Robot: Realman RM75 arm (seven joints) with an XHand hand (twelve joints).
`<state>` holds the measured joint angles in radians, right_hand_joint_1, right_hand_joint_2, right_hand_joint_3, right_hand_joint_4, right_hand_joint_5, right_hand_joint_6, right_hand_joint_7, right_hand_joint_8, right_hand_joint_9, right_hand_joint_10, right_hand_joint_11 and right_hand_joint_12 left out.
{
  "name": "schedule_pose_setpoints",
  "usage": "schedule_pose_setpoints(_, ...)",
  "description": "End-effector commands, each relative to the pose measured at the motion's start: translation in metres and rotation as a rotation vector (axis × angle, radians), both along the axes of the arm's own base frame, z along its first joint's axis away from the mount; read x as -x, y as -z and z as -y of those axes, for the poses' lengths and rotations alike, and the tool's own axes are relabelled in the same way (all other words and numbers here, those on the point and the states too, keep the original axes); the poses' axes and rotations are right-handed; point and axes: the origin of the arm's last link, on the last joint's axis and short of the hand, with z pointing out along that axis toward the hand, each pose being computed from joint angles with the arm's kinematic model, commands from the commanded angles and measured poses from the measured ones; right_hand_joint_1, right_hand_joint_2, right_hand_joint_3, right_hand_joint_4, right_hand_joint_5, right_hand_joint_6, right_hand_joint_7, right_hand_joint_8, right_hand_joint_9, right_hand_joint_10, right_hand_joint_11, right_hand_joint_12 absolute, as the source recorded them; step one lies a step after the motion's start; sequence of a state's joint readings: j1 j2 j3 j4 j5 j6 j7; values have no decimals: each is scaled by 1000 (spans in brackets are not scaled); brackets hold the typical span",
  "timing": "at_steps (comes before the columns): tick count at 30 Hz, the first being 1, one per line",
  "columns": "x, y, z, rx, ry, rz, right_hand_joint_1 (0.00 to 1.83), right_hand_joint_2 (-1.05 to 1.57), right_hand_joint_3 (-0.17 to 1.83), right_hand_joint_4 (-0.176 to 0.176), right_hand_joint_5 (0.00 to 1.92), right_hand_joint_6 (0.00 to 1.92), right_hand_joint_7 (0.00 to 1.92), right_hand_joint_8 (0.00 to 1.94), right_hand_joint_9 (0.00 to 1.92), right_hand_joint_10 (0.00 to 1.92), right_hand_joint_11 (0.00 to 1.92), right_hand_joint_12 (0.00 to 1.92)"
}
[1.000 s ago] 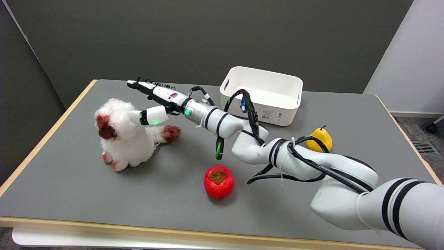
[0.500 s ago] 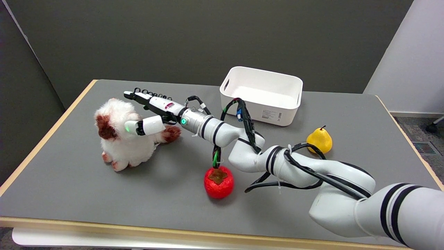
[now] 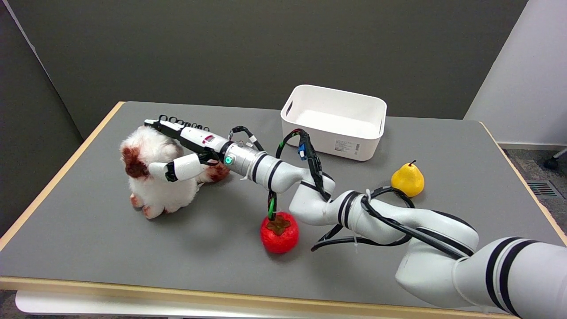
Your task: Pick up the plush toy.
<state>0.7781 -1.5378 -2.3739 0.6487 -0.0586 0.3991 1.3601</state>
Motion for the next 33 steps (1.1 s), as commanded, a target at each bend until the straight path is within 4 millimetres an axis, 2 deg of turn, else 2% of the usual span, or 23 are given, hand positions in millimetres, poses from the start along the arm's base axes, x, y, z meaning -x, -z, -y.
schedule_pose_setpoints(1,4,15,-13,-60,-11,9,499,576,970,24,-1,109,-1,8,-1,217,-1,389)
schedule_pose_setpoints(3,5,16,-15,-61,-6,11,514,579,968,18,-1,102,-1,4,-1,216,-1,402)
schedule_pose_setpoints(4,6,16,-16,-60,-3,11,603,580,980,19,2,74,-1,18,0,225,-1,466)
schedule_pose_setpoints(5,7,16,-16,-60,0,11,696,582,993,19,5,46,2,44,3,249,0,552)
schedule_pose_setpoints(7,9,17,-17,-61,4,9,615,612,1005,20,-1,119,47,219,41,499,22,846)
schedule_pose_setpoints(9,11,17,-19,-61,8,8,653,656,973,31,-1,235,168,281,189,590,109,1063)
schedule_pose_setpoints(11,12,17,-19,-61,12,8,670,668,962,37,18,264,226,307,249,641,146,1144)
schedule_pose_setpoints(15,15,16,-20,-56,21,4,676,668,958,45,56,270,288,343,294,699,171,1199)
schedule_pose_setpoints(22,16,13,-17,-42,29,-5,556,620,935,45,-1,177,122,249,157,581,70,1124)
schedule_pose_setpoints(24,16,12,-17,-38,32,-9,500,600,976,42,-1,126,69,259,110,590,89,1030)
schedule_pose_setpoints(26,16,12,-16,-34,35,-12,523,604,987,37,-1,93,55,214,75,585,81,986)
schedule_pose_setpoints(28,16,12,-15,-31,38,-16,533,603,938,35,-1,66,47,212,80,546,39,1071)
schedule_pose_setpoints(30,18,12,-13,-23,45,-37,503,579,935,41,-1,16,19,152,39,507,26,1029)
schedule_pose_setpoints(33,27,12,-10,-5,63,-84,546,566,806,43,-1,-1,-1,-1,-1,325,-1,1076)
